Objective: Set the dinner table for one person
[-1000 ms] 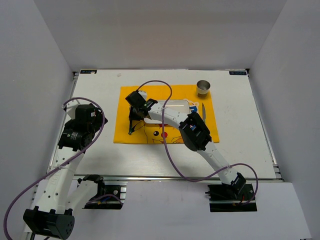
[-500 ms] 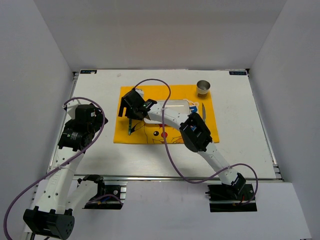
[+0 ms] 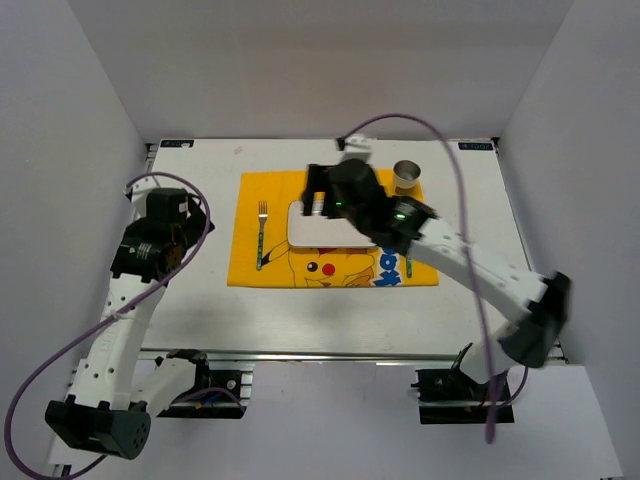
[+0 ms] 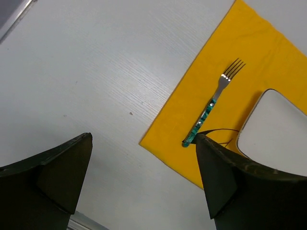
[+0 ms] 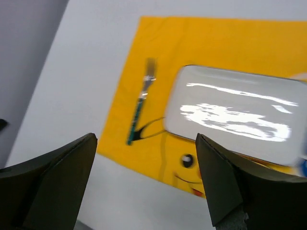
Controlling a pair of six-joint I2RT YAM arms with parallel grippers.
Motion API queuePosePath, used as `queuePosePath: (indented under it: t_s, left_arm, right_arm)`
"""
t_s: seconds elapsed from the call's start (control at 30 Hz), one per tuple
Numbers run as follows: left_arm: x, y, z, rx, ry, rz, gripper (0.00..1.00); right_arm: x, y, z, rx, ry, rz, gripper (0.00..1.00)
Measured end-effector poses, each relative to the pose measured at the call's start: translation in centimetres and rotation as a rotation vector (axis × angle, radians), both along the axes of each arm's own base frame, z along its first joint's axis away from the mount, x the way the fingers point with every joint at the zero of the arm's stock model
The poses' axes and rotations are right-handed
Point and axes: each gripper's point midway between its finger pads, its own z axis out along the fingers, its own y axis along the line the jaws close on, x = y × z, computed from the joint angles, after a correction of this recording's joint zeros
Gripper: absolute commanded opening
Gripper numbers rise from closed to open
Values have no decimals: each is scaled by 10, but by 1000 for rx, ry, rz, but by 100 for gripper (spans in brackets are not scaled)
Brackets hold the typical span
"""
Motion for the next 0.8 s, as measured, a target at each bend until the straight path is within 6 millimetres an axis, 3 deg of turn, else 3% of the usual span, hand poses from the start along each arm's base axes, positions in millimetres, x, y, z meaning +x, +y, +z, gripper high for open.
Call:
queuePosePath:
  t_s: [0.17, 0.27, 0.4, 0.6, 0.8]
  left_arm:
    - [7, -3, 64, 21, -110, -58, 98]
    - [3, -5, 102, 44, -190, -117, 98]
    - [-19, -6, 128, 78, -246, -185, 98]
    - [-62, -5, 135, 89, -278, -250, 98]
    - [-104, -2, 145, 79, -391, -271, 98]
  right_arm:
    - [-47, -131, 49, -95, -134, -141, 89]
    - [-76, -192, 60, -138, -166, -202, 89]
    - [-106, -255, 70, -164, -190, -280, 89]
    - [-138, -319, 75, -210, -202, -360, 89]
    - [-146, -338, 69, -232, -196, -404, 90]
